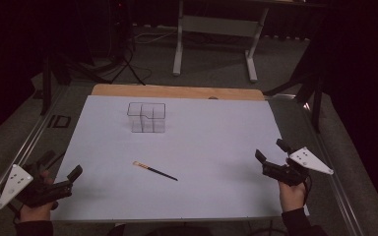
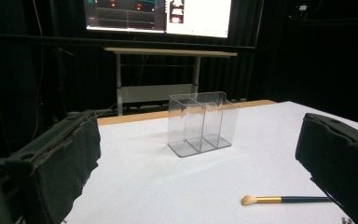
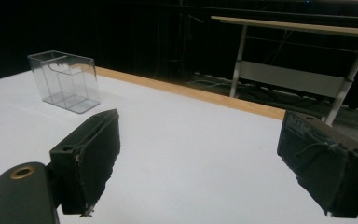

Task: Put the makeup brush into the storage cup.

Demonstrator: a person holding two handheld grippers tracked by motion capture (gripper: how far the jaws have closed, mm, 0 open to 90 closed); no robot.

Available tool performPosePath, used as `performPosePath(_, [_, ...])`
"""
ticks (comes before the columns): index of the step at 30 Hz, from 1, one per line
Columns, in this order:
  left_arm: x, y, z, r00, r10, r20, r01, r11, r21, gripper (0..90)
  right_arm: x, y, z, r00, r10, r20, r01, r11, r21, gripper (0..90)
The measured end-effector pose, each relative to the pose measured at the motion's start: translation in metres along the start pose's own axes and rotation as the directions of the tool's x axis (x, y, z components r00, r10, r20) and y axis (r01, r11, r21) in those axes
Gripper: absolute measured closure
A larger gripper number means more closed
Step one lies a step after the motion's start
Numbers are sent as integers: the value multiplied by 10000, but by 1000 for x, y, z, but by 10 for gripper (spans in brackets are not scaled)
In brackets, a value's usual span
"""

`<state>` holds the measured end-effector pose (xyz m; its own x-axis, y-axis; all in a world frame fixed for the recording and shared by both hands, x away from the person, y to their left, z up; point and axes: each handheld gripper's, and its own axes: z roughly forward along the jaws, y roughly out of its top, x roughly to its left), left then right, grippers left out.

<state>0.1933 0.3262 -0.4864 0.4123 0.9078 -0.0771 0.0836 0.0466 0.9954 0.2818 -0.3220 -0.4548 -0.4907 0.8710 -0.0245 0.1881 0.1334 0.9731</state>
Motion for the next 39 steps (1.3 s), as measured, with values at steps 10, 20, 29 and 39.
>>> performPosePath(10, [0,-2,3,9999,38,107,-40,9998,179,1,4,1,-1,9998,-157,-156,158,9999,63,120])
performPosePath(20, [7,5,6,9995,-275,180,258,9959,869,1,5,0,0,9999,-62,-134,65,9997,216,121])
performPosePath(29, [7,17,18,9923,-467,1145,264,9846,1728,1,9,1,0,9997,-69,-237,72,9999,136,121])
performPosePath(39, [2,34,42,9710,-749,2270,98,9613,2752,1,11,1,-1,9994,-58,-327,63,9999,134,122])
